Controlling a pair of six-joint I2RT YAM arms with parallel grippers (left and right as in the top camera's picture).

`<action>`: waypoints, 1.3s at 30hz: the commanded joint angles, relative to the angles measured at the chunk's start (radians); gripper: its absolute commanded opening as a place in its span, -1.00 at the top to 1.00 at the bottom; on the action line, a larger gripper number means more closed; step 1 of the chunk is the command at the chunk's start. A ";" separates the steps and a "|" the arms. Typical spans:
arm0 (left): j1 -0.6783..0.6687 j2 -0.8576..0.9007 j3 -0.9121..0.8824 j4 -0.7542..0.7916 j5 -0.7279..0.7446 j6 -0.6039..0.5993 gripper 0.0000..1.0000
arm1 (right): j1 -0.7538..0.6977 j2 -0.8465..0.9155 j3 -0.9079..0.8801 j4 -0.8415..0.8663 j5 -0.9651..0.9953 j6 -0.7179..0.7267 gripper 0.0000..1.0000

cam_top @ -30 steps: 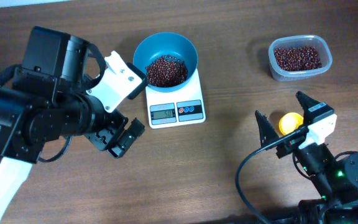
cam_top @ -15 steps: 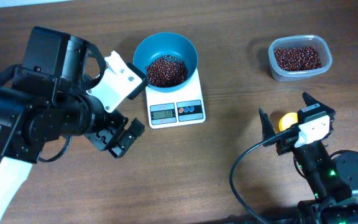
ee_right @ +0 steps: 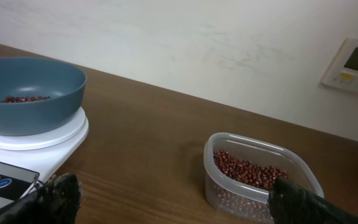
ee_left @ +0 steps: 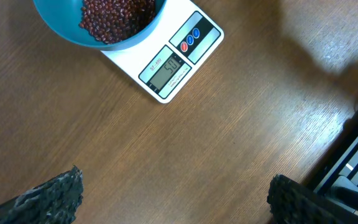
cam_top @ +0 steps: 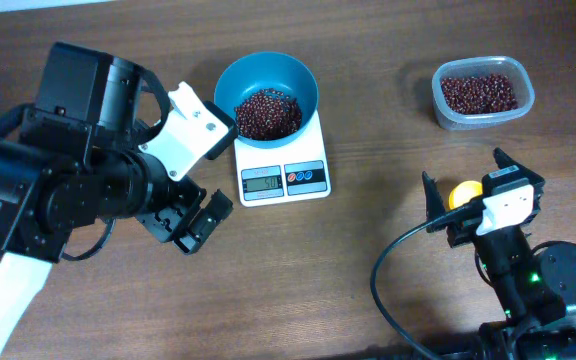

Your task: Scoop item into bowl and weigh 50g on scale

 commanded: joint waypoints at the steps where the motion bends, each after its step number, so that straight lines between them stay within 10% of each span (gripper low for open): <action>1: 0.001 -0.005 0.011 0.002 0.015 -0.013 -0.98 | -0.005 -0.009 -0.007 -0.005 0.008 -0.007 -0.98; 29: 0.001 -0.005 0.011 -0.011 0.032 -0.020 -0.98 | -0.004 -0.009 -0.007 -0.004 0.008 -0.007 -0.97; 32: 0.001 -0.013 0.011 -0.053 0.004 -0.274 -0.98 | -0.004 -0.009 -0.007 -0.004 0.008 -0.007 -0.98; 39: 0.001 -0.351 0.011 -0.206 -0.204 -0.461 -0.98 | -0.004 -0.009 -0.007 -0.004 0.008 -0.007 -0.98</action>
